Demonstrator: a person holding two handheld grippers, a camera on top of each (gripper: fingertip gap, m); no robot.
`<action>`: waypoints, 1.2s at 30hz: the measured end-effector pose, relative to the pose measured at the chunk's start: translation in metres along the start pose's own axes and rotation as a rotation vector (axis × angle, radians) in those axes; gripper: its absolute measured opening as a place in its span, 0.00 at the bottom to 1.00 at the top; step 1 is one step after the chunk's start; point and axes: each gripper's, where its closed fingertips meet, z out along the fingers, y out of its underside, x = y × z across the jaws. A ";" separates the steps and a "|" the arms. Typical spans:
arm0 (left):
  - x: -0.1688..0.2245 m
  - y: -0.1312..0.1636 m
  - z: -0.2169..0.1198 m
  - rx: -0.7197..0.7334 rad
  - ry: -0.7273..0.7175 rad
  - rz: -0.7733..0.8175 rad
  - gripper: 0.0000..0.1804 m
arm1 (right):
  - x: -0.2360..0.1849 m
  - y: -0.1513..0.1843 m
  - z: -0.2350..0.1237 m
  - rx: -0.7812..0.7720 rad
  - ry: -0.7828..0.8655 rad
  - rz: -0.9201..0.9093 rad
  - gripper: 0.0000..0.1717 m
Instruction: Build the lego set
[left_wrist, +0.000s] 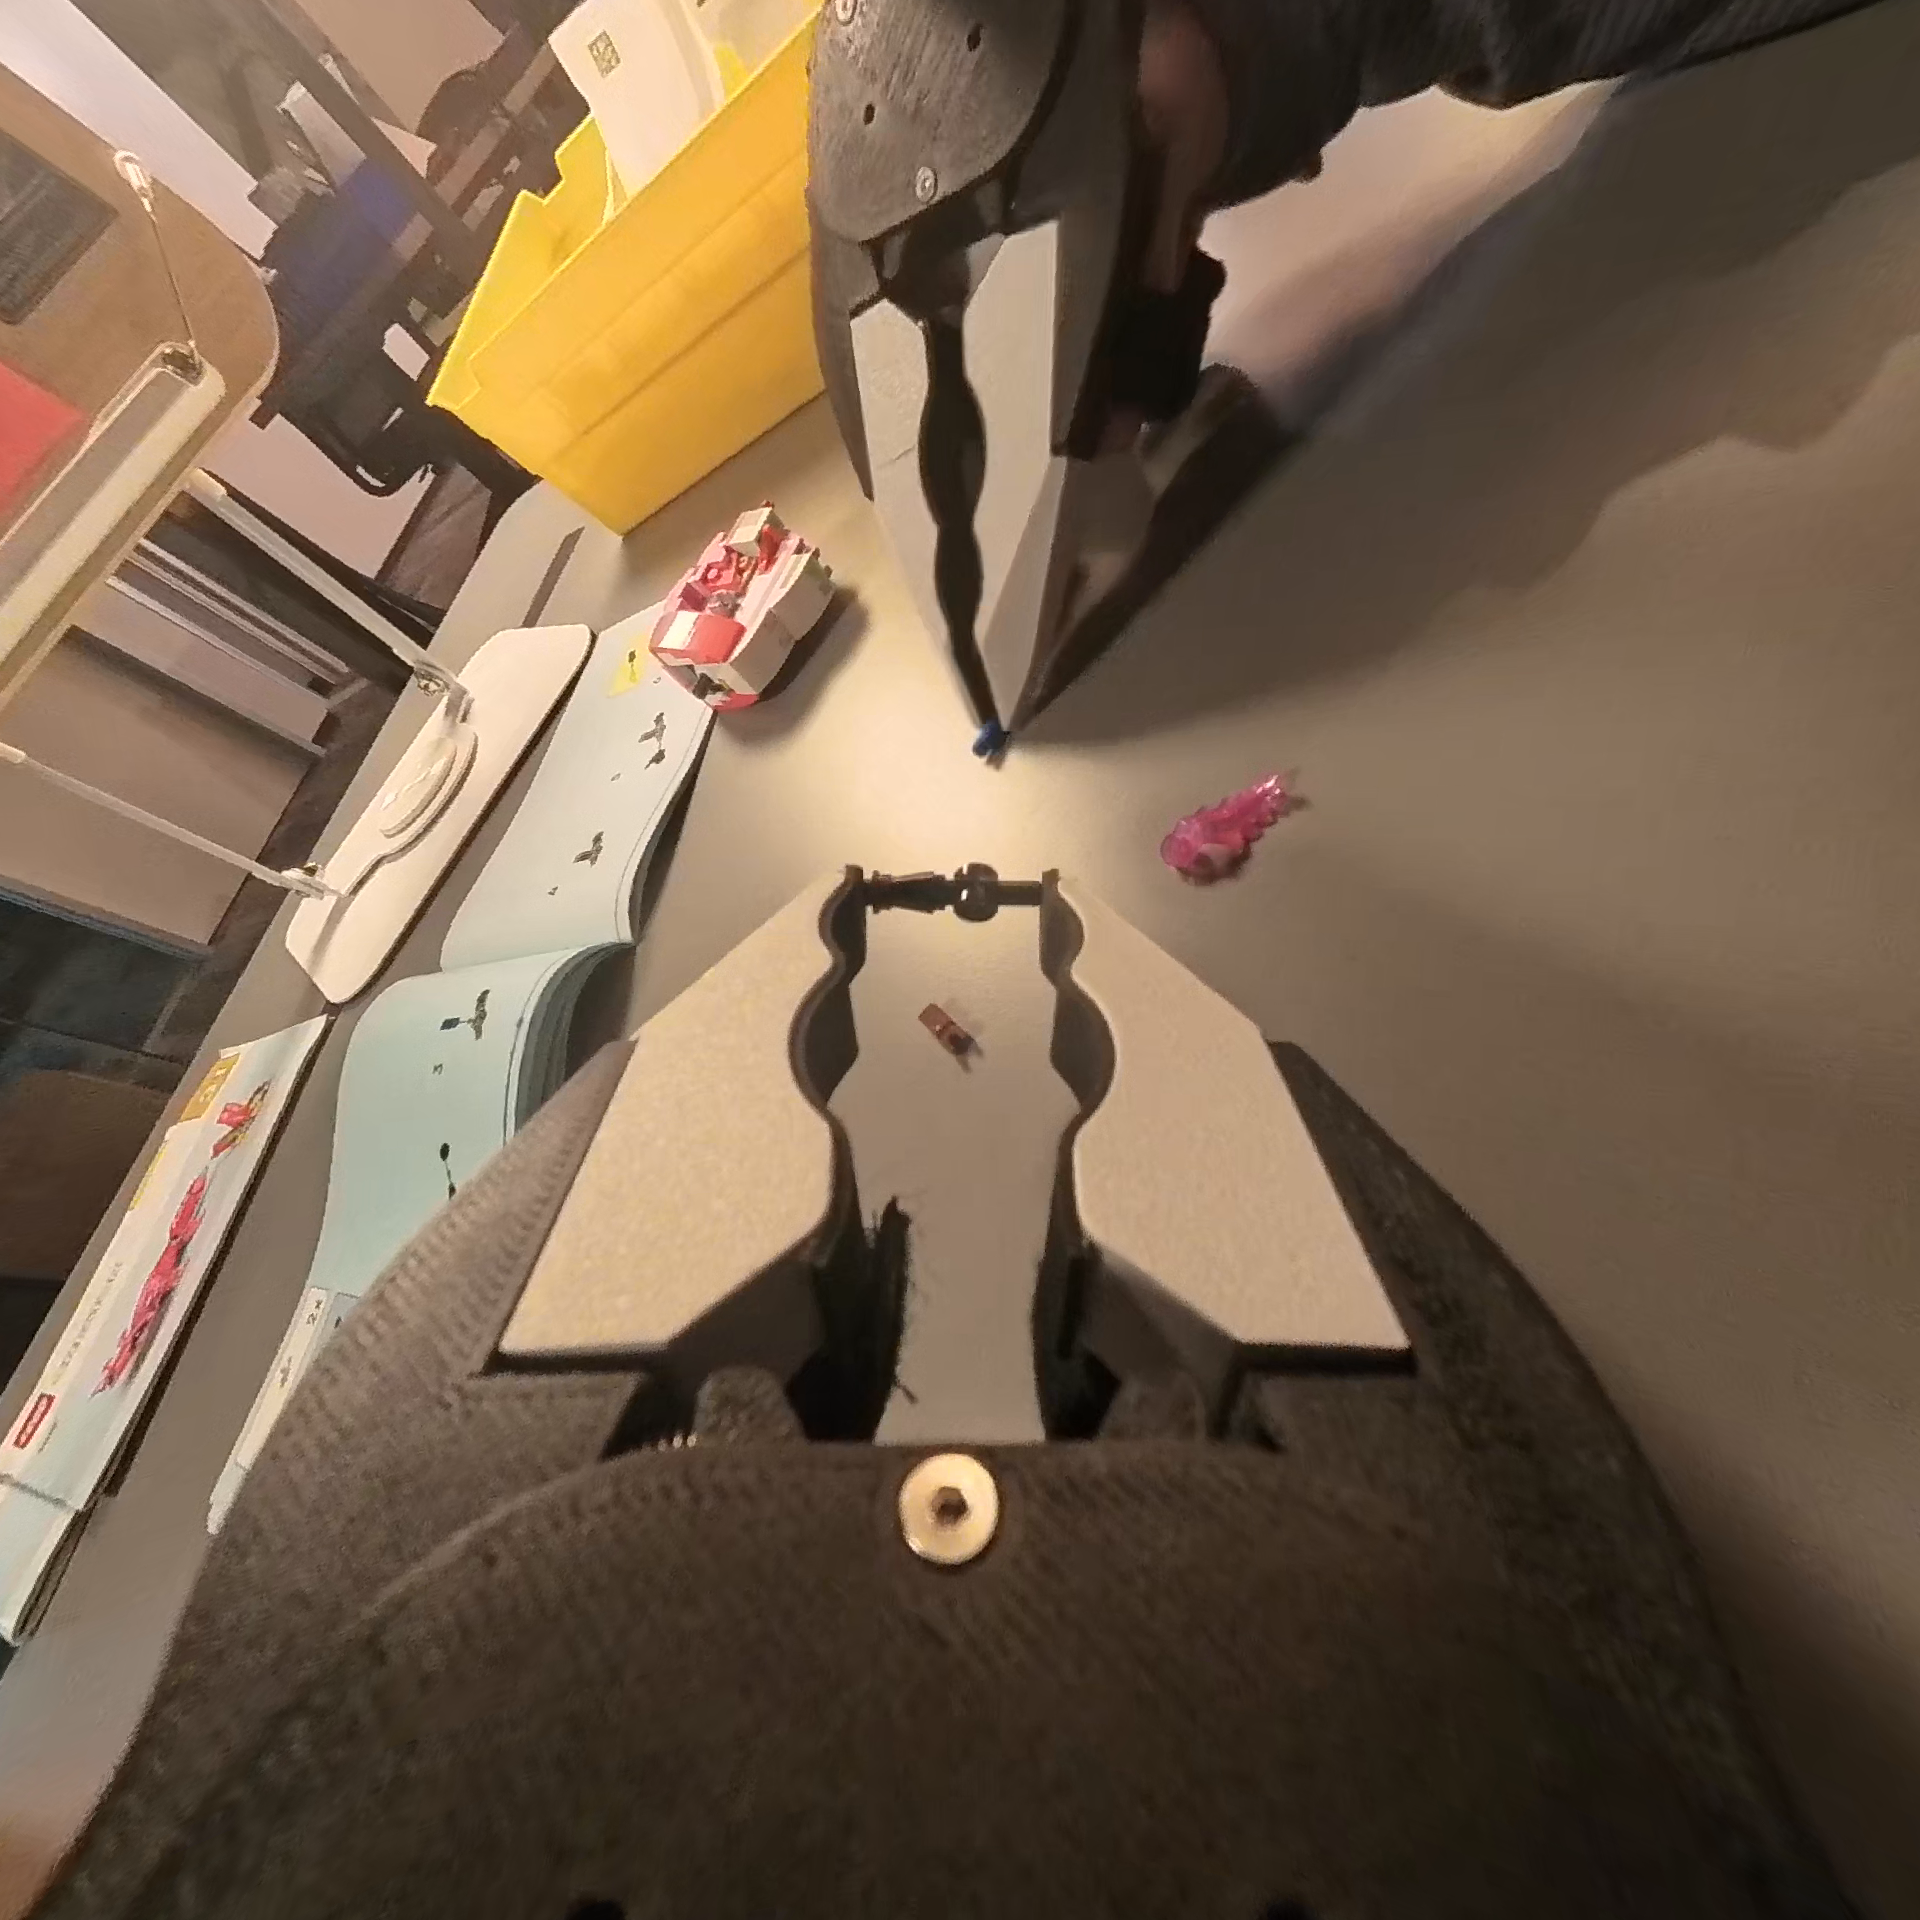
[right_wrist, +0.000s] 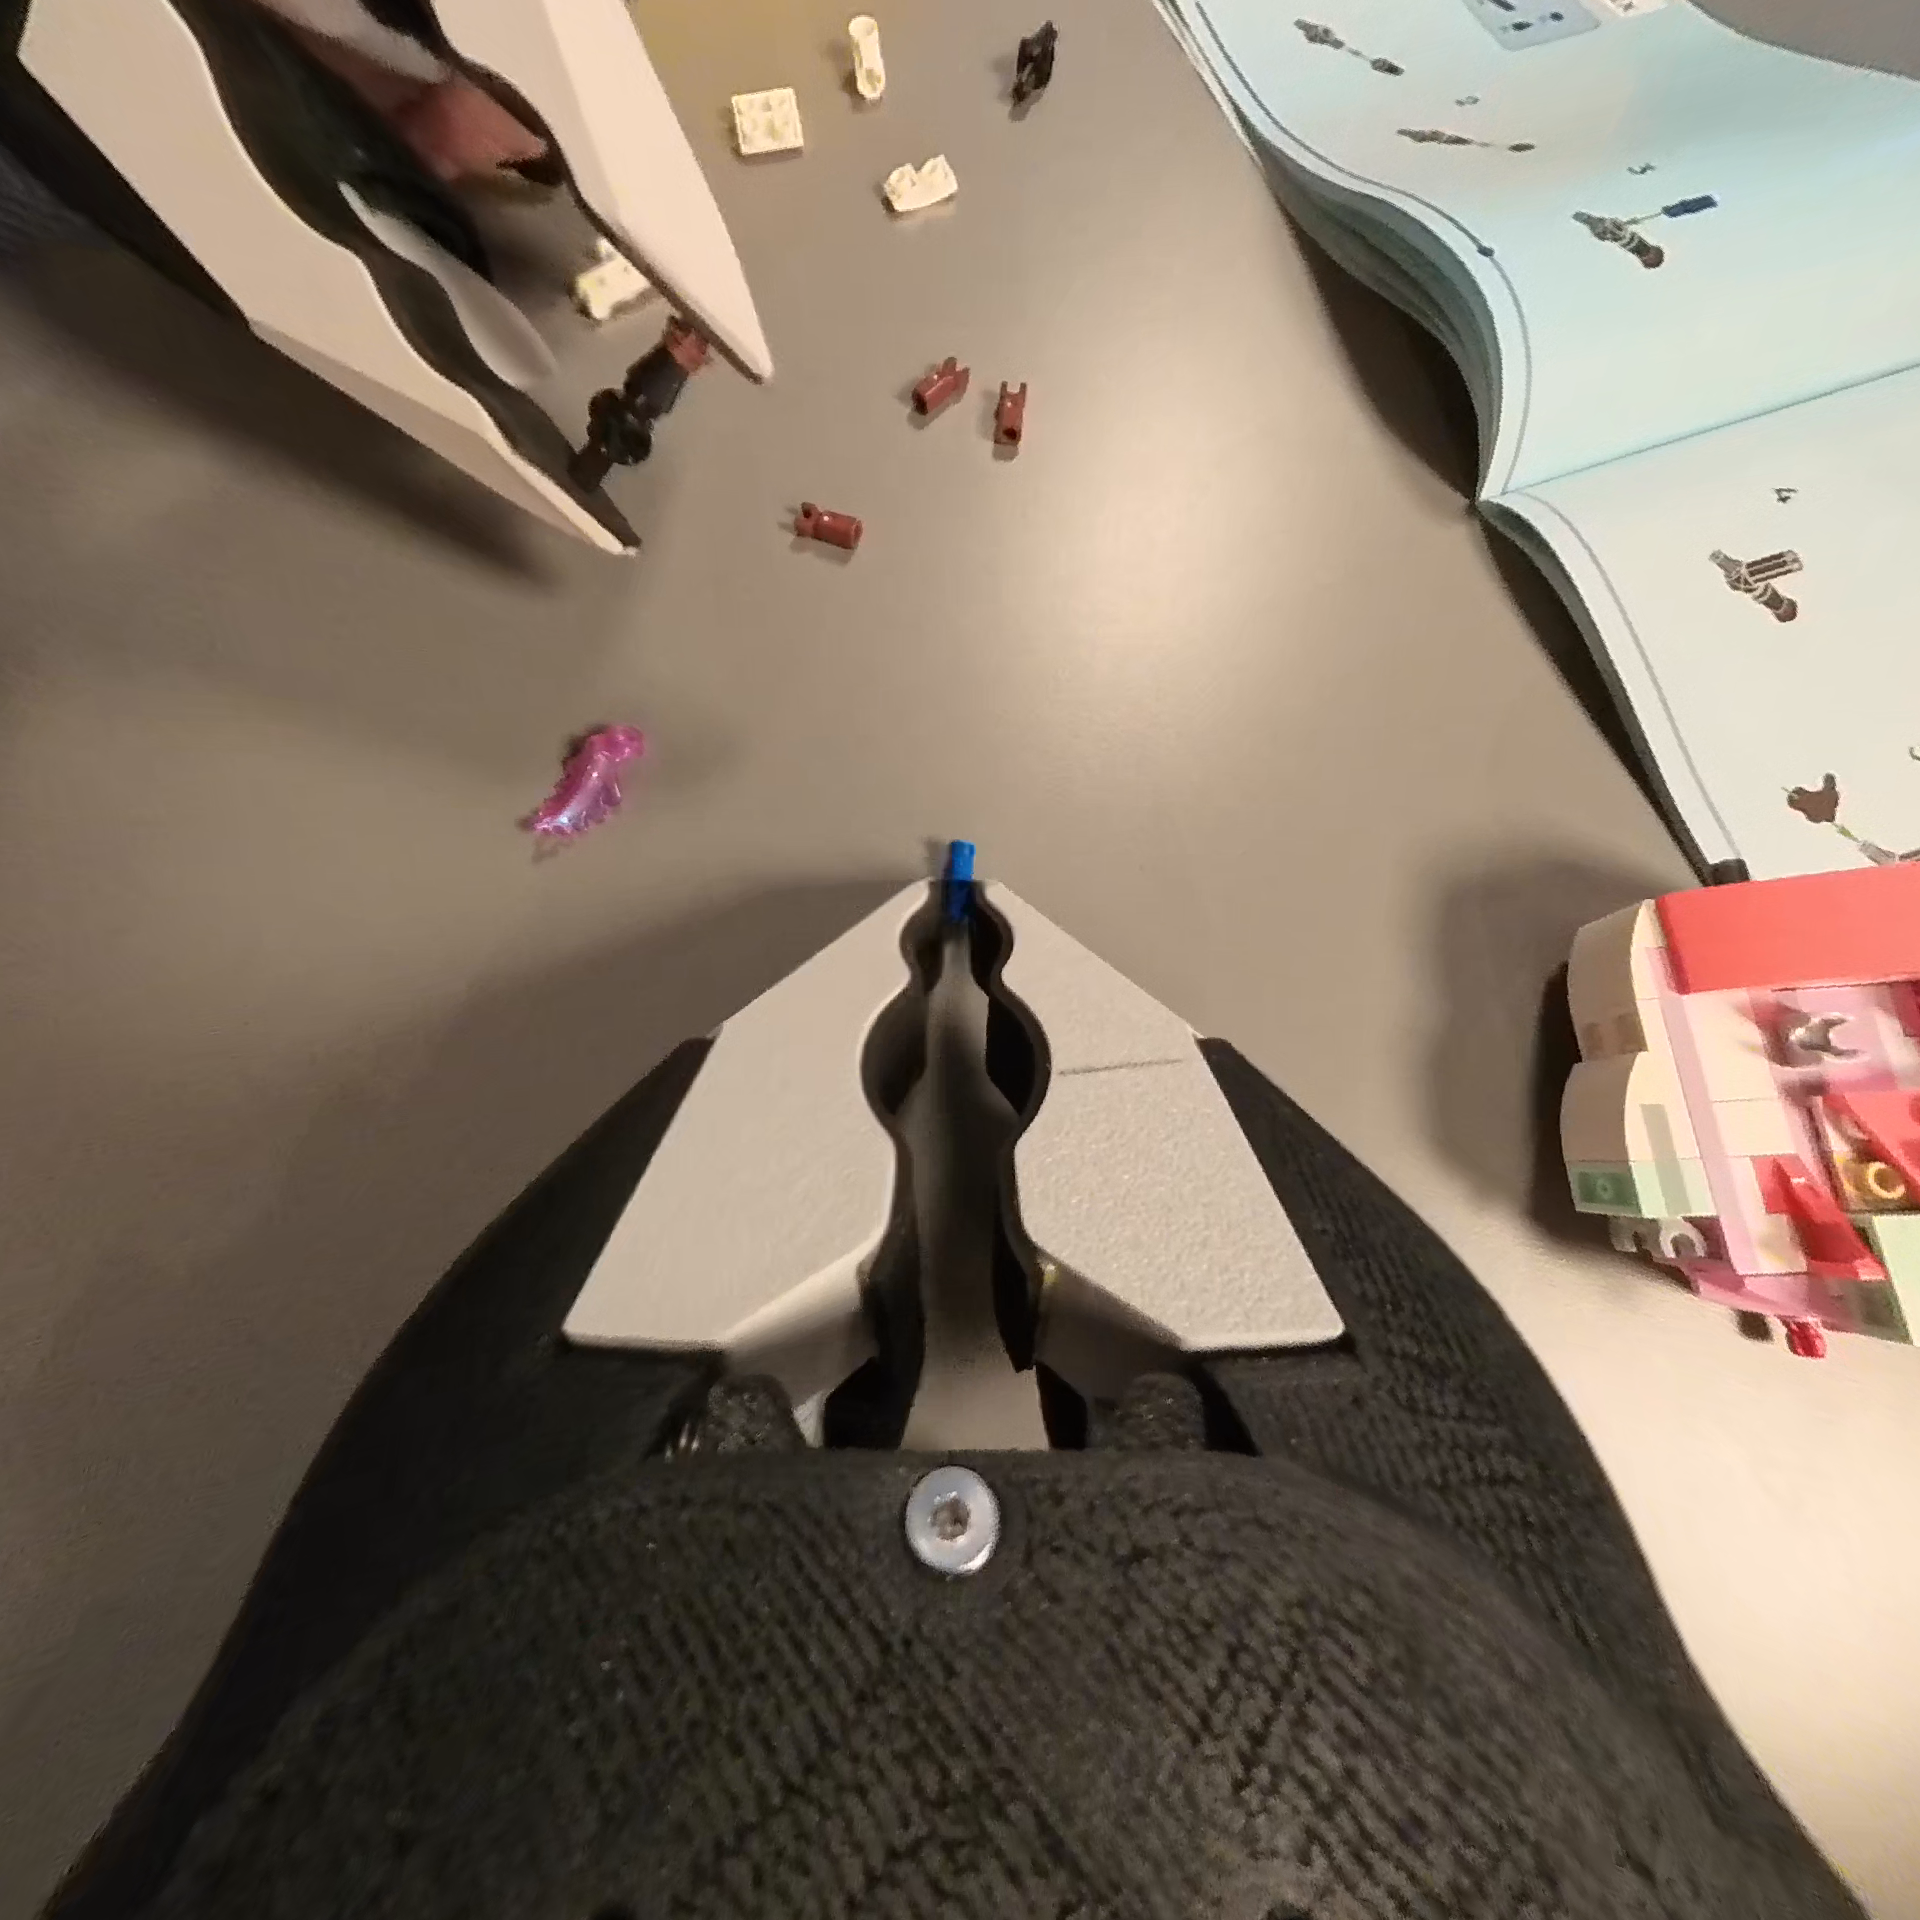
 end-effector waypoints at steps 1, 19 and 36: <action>0.000 -0.001 0.000 0.006 0.002 -0.005 0.18 | -0.001 0.000 0.000 -0.003 -0.003 -0.008 0.01; 0.010 -0.006 0.004 0.024 0.078 -0.063 0.18 | -0.055 -0.058 0.009 0.217 0.058 -0.476 0.01; 0.014 0.005 0.010 -0.101 0.028 0.106 0.18 | -0.055 -0.050 0.019 0.128 0.130 -0.604 0.01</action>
